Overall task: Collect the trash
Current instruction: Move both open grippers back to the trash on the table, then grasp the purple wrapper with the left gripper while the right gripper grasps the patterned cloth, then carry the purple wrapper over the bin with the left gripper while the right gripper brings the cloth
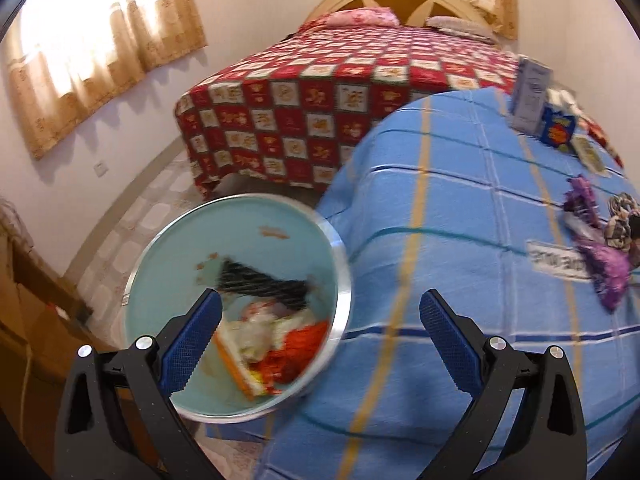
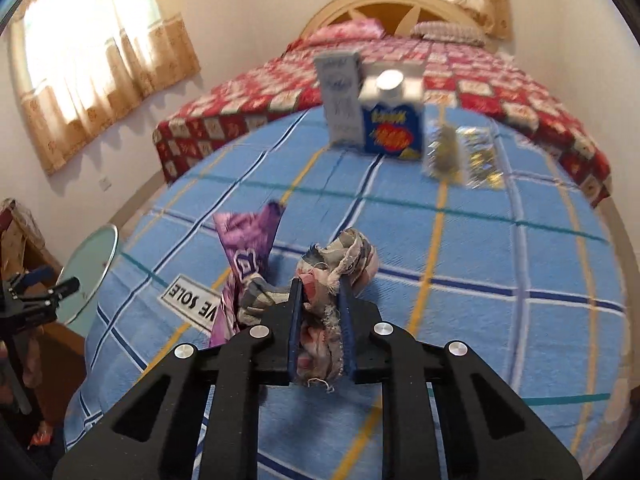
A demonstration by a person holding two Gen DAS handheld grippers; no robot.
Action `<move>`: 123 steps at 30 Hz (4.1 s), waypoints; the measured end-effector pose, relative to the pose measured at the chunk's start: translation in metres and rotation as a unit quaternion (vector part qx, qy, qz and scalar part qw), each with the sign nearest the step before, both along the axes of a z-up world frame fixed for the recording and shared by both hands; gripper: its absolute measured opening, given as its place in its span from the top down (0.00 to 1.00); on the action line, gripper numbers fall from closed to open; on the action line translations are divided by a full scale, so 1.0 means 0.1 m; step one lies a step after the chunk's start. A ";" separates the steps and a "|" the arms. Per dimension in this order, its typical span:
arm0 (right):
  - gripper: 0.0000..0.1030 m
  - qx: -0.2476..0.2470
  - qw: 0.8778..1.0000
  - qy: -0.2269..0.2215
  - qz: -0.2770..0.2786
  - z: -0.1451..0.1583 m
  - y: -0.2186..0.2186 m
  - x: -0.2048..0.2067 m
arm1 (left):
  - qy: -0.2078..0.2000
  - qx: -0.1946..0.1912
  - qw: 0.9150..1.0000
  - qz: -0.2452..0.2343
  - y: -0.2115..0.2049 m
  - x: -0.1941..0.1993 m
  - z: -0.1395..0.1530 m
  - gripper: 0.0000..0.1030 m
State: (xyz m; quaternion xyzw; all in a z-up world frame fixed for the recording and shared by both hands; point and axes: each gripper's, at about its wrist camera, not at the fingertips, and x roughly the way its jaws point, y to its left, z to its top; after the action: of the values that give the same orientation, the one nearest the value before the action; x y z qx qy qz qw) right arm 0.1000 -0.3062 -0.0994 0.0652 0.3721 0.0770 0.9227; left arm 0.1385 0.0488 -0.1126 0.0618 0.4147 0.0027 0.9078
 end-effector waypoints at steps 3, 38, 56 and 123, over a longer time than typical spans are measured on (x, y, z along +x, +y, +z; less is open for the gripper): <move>0.83 -0.011 0.999 -0.018 -0.026 0.09 -0.14 -0.12 | -0.007 -0.004 0.999 -0.035 -0.33 -0.01 0.06 0.06; 0.78 -0.005 0.987 -0.040 -0.156 -0.41 -1.07 -0.64 | 0.052 0.016 0.985 -0.164 -2.35 0.11 -0.36 0.06; 0.80 0.004 0.988 -0.060 -0.141 -0.39 -1.06 -0.69 | 0.040 -0.028 0.977 -0.207 -1.95 0.02 -0.28 0.77; 0.83 -0.062 0.987 -0.091 0.115 0.16 1.54 0.49 | -0.025 0.044 0.999 -0.005 0.44 -0.05 0.02 0.77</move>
State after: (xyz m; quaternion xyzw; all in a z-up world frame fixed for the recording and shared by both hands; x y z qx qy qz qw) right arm 0.1486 -0.1526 -0.0839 -0.0425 0.2957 0.1646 0.9401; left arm 0.1334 0.0933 -0.1110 0.1038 0.3909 0.0180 0.9144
